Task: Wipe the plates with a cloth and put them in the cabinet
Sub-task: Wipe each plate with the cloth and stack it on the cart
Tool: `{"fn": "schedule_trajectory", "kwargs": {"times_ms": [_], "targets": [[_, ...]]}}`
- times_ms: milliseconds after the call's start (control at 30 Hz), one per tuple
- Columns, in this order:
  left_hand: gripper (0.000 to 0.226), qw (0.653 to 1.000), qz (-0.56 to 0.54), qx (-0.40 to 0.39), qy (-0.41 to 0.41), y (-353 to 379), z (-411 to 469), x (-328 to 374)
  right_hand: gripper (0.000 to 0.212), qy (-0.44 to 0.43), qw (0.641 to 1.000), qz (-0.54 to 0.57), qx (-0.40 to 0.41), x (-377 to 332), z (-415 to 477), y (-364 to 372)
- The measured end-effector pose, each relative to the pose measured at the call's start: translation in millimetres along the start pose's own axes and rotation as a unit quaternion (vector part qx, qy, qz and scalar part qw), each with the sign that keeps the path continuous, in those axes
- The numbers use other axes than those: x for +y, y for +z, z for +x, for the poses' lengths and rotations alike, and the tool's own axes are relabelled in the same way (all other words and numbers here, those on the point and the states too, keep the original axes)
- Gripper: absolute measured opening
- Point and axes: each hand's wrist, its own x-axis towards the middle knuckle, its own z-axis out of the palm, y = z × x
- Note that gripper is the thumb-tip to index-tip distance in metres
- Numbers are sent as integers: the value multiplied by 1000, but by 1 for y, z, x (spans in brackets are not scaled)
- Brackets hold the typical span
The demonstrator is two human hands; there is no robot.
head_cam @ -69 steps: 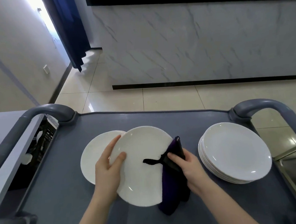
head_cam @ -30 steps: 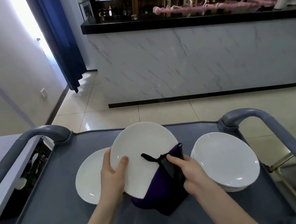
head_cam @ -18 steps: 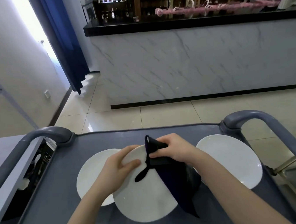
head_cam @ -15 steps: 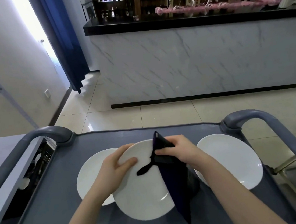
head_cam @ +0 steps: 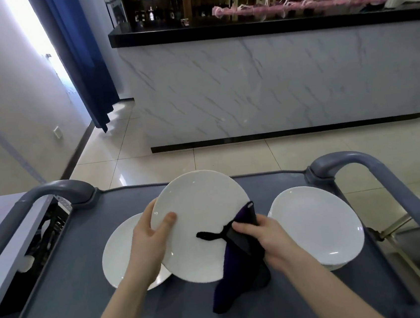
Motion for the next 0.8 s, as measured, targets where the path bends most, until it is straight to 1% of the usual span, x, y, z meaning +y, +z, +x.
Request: {"fn": "schedule_trajectory", "kwargs": {"times_ms": [67,100,167,200,233,300,333,367,433,500,567,633,667,733,800], "targets": [[27,995,75,-65,0,-7,4,9,20,-63,994,-82,-30,-20,4,0],[27,987,123,-104,-3,-8,6,13,19,-86,984,-144,-52,-29,7,2],[30,962,209,-175,-4,-6,10,17,16,-102,949,-278,-106,-41,10,11],[33,954,229,-194,-8,-5,11,19,15,-98,934,-318,-128,-43,12,15],[35,952,233,-196,-16,-4,11,20,13,-92,929,-329,-142,-42,13,19],[40,968,197,-154,-38,-6,9,24,11,-96,942,-290,-137,-39,13,20],[40,978,162,-124,-45,-9,7,23,11,-103,955,-253,-118,-36,13,19],[39,986,129,-93,-46,-13,5,20,11,-107,969,-201,-90,-34,13,18],[31,996,70,-35,-44,-16,-4,9,12,-87,994,-56,-21,-26,12,14],[26,999,2,6,-54,-7,-17,-6,17,-36,996,76,39,-12,11,14],[27,996,-53,56,-54,8,-25,-19,19,9,987,141,76,5,7,21],[23,990,-52,126,-38,17,-25,-21,19,37,980,173,88,21,2,28],[24,988,-38,147,-33,17,-24,-20,19,45,980,175,87,27,-1,28],[27,989,-14,142,-27,11,-24,-21,17,43,986,139,78,28,-4,25],[28,994,28,101,-10,0,-25,-18,13,10,995,67,70,17,-3,20]]}}
